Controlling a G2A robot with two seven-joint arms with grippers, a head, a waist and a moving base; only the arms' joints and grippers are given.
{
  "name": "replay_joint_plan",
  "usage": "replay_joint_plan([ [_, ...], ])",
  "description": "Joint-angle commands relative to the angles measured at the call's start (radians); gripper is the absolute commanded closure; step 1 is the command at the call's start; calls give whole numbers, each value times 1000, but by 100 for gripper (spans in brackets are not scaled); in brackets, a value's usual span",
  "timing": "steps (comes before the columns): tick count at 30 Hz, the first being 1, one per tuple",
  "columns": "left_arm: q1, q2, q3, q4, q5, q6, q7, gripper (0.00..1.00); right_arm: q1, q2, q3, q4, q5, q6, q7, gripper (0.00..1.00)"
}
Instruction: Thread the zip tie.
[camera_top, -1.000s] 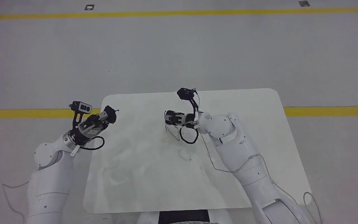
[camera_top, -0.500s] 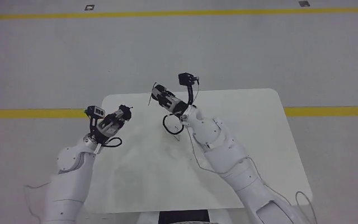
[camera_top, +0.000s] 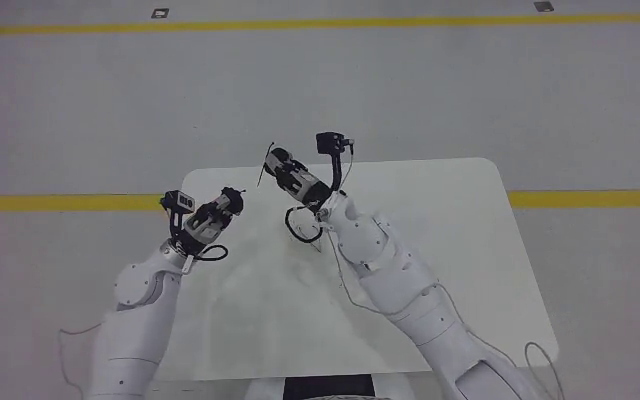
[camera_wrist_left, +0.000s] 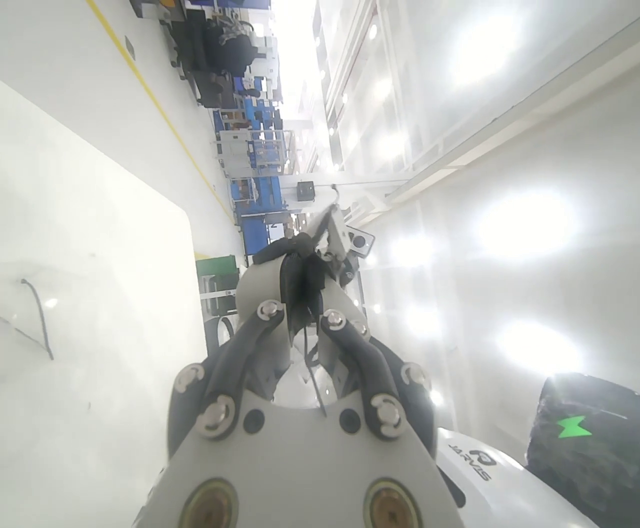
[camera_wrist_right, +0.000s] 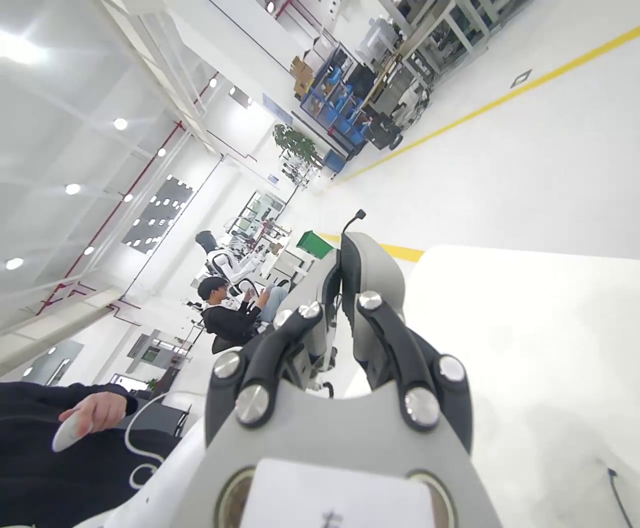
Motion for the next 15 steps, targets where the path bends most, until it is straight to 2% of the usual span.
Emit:
replay_joint_plan([
  [1, 19, -4, 13, -18, -1, 0, 33, 100, -4, -5, -29, 7, -53, -9, -78, 100],
  [6, 39, -13, 24, -48, 8, 0, 88, 100, 3, -18, -77, 48, -141, -20, -199, 100],
  [11, 39, -20, 17, -58, 22, 0, 111, 100, 13, -26, -102, 89, -214, -27, -285, 100],
  [15, 37, -22, 13, -61, 28, 0, 107, 100, 13, -26, -102, 89, -214, -27, -285, 100],
])
